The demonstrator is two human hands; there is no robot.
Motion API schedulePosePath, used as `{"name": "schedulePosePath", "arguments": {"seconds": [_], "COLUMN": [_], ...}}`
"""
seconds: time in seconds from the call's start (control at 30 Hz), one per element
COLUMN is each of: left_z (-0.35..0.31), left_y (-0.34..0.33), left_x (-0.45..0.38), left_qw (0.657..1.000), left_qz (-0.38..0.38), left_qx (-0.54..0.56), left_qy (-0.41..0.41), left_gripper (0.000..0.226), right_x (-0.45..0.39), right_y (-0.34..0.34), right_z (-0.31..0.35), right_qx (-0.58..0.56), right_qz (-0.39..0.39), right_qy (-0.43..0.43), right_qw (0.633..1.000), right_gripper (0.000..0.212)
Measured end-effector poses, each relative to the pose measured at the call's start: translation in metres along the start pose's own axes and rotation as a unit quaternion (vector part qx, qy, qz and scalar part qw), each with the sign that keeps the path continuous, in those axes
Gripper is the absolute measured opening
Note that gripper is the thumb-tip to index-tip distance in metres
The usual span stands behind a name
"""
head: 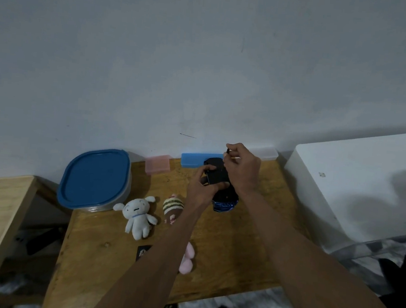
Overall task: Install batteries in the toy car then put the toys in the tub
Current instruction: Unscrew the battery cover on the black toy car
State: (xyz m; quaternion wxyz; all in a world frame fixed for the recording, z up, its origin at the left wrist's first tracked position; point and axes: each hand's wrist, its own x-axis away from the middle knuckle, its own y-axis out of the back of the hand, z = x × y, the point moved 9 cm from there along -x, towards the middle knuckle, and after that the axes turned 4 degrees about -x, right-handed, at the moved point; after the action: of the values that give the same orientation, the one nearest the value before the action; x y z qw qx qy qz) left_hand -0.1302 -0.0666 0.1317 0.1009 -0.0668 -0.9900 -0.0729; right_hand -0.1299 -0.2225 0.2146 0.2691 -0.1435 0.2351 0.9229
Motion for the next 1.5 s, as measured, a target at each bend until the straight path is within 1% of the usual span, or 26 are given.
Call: {"name": "schedulePosePath", "arguments": {"seconds": [0.13, 0.23, 0.37, 0.4, 0.5, 0.77, 0.9, 1.03, 1.17, 1.5], "left_z": [-0.007, -0.010, -0.011, -0.011, -0.013, -0.016, -0.017, -0.018, -0.018, -0.023], "left_y": [0.001, 0.004, 0.005, 0.006, 0.006, 0.009, 0.009, 0.012, 0.010, 0.011], "left_x": [0.001, 0.002, 0.004, 0.005, 0.007, 0.010, 0.011, 0.009, 0.010, 0.009], "left_qw": [1.000, 1.000, 1.000, 1.000, 1.000, 0.999, 1.000, 1.000, 0.999, 0.999], "left_qz": [-0.001, -0.004, -0.010, -0.011, -0.009, -0.010, -0.007, -0.010, -0.007, -0.011], "left_qx": [-0.010, -0.012, 0.001, -0.001, -0.005, 0.014, 0.016, 0.012, 0.017, 0.000], "left_qy": [-0.017, -0.023, -0.022, -0.023, -0.029, -0.028, -0.026, -0.027, -0.028, -0.045], "left_gripper": [0.054, 0.053, 0.052, 0.053, 0.053, 0.050, 0.051, 0.053, 0.053, 0.054], "right_x": [-0.001, -0.004, -0.003, -0.002, -0.001, -0.003, -0.001, -0.004, -0.003, -0.002], "right_y": [0.001, 0.001, 0.002, 0.002, 0.002, 0.008, 0.007, 0.010, 0.010, 0.009], "right_z": [0.008, 0.007, 0.011, 0.013, 0.021, 0.019, 0.021, 0.018, 0.025, 0.030], "right_qx": [0.011, 0.000, 0.002, 0.002, 0.010, -0.020, -0.017, -0.024, -0.014, -0.003], "right_qz": [-0.008, -0.007, 0.001, 0.003, 0.009, -0.005, 0.000, -0.011, -0.008, -0.017], "right_qy": [0.020, 0.007, 0.004, 0.010, 0.034, 0.019, 0.021, 0.008, 0.030, 0.040], "right_qw": [1.000, 1.000, 1.000, 1.000, 0.999, 1.000, 1.000, 1.000, 0.999, 0.999], "right_gripper": [0.019, 0.021, 0.029, 0.028, 0.017, 0.012, 0.016, 0.017, 0.017, 0.022]}}
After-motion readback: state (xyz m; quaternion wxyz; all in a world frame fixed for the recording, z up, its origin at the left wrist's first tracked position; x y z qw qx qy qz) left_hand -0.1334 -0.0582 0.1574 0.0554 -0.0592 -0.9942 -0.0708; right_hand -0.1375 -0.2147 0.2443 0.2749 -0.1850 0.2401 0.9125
